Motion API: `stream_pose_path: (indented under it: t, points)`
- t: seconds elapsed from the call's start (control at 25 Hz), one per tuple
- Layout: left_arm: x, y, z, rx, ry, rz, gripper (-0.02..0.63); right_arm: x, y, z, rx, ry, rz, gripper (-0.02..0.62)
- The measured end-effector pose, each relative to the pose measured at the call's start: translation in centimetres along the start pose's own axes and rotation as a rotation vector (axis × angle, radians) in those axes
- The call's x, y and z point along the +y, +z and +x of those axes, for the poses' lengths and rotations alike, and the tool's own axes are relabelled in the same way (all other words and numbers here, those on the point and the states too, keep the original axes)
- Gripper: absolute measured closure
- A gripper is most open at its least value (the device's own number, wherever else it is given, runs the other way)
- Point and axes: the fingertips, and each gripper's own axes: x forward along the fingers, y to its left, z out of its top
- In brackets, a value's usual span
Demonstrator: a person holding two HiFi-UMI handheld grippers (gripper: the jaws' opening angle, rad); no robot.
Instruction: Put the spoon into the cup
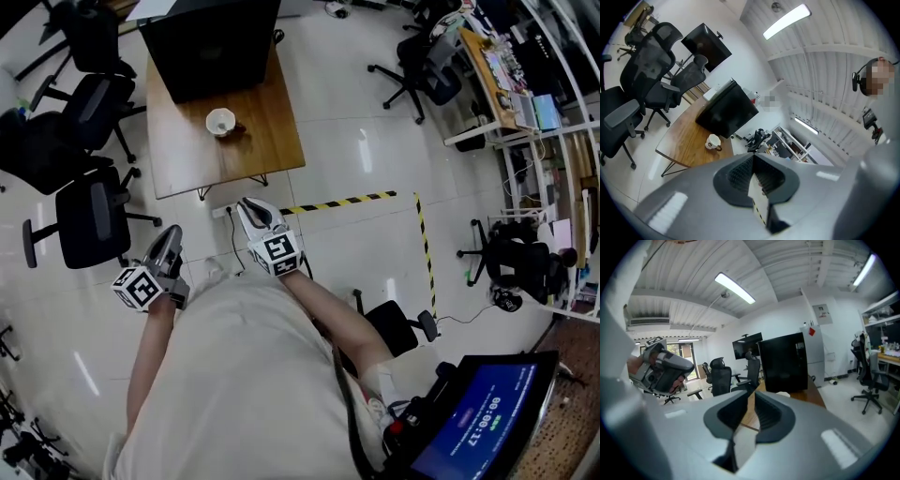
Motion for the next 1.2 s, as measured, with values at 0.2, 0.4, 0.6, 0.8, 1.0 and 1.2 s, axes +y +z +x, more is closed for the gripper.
stream_pose_path:
  t: [0.2, 0.4, 0.6, 0.8, 1.0, 1.2]
  points:
    - [0.5, -0.3, -1.6, 0.051, -0.055, 0.013, 0.604, 3.9, -1.3, 1.1, 0.035, 0.000, 0.005, 0.552]
    - [1.7, -0.7, -2.9, 0.091, -0.095, 0.028, 0.604, 6.2, -2.6, 1.1, 0.055, -0.040, 0.019, 0.557]
    - [2.4, 0.0, -3.6, 0.086, -0.121, 0.027, 0.604, 7.0, -2.7, 0.7, 0.055, -0.077, 0.039, 0.563]
    - [1.0, 0.4, -3.7, 0.075, -0.150, 0.073, 0.604, 6.0, -1.2, -0.2, 0.018, -0.117, 0.049, 0.568]
    - [-0.1, 0.2, -1.9, 0.041, -0.145, 0.100, 0.604, 2.6, 0.4, -1.4, -0.004, -0.144, 0.033, 0.566]
    - [0.0, 0.7, -1.1, 0.000, -0.075, 0.130, 0.604, -0.7, 2.2, -1.3, -0.033, -0.139, 0.046, 0.566]
